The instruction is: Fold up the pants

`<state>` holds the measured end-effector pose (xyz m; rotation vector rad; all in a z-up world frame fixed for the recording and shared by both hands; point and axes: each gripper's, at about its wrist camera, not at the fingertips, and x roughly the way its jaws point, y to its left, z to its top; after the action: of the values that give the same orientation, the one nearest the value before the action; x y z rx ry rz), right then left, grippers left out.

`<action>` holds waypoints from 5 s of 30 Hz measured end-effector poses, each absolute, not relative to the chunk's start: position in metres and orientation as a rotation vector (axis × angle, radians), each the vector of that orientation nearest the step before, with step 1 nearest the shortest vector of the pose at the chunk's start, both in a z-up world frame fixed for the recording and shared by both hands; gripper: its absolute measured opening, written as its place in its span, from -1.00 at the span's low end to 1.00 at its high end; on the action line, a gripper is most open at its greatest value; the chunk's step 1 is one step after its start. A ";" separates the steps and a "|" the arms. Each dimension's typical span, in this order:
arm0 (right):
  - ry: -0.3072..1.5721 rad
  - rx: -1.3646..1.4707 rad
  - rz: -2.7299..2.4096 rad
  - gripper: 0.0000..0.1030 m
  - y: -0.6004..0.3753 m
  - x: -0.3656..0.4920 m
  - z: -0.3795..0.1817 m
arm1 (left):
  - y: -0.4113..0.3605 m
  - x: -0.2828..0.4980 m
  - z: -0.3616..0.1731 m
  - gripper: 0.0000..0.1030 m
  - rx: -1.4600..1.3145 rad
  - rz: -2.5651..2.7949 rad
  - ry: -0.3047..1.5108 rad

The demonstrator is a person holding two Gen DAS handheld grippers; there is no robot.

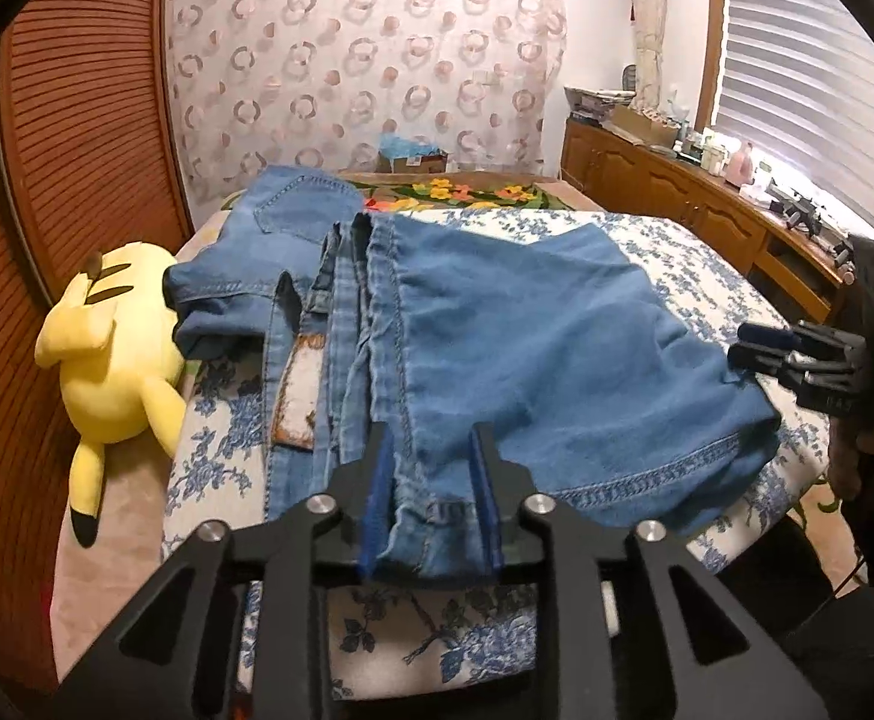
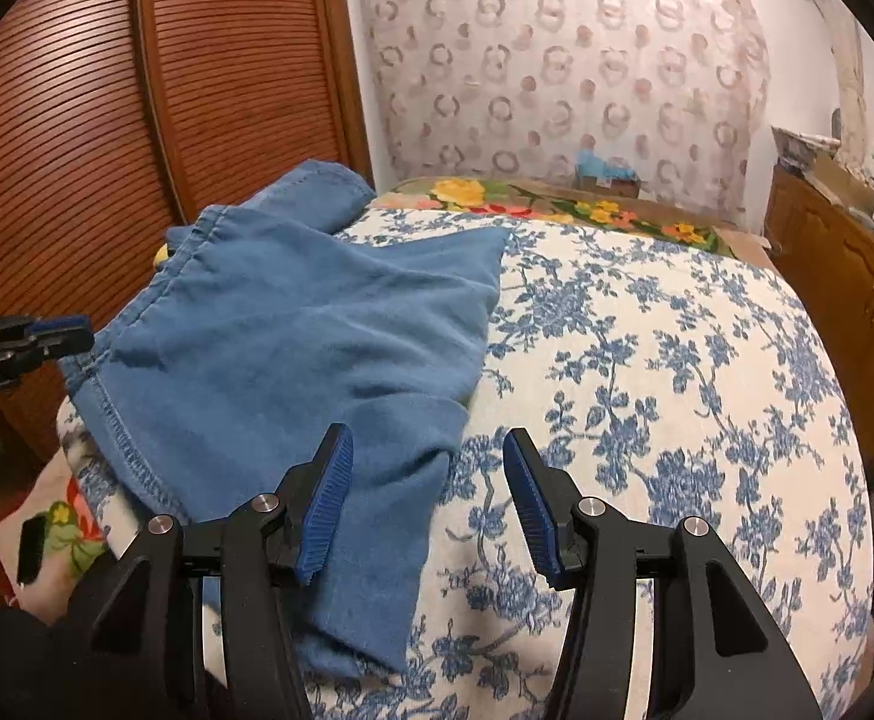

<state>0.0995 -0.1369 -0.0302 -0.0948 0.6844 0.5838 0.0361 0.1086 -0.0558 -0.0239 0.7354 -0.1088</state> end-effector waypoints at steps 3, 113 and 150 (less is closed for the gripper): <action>0.692 -0.089 0.588 0.03 -0.140 0.091 -0.030 | 0.101 0.041 -0.054 -0.23 -0.019 -0.130 0.738; 0.910 0.062 0.670 -0.20 -0.142 0.118 -0.064 | 0.043 0.076 -0.089 -0.16 -0.020 -0.193 0.801; 0.828 -0.137 1.149 -0.76 0.126 0.077 -0.008 | 0.235 -0.018 -0.054 -0.17 -0.146 0.162 0.681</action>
<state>0.0774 0.1260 -0.0079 -0.1374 0.8279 1.1486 -0.0177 0.2348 -0.0535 -0.1461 0.6815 0.1624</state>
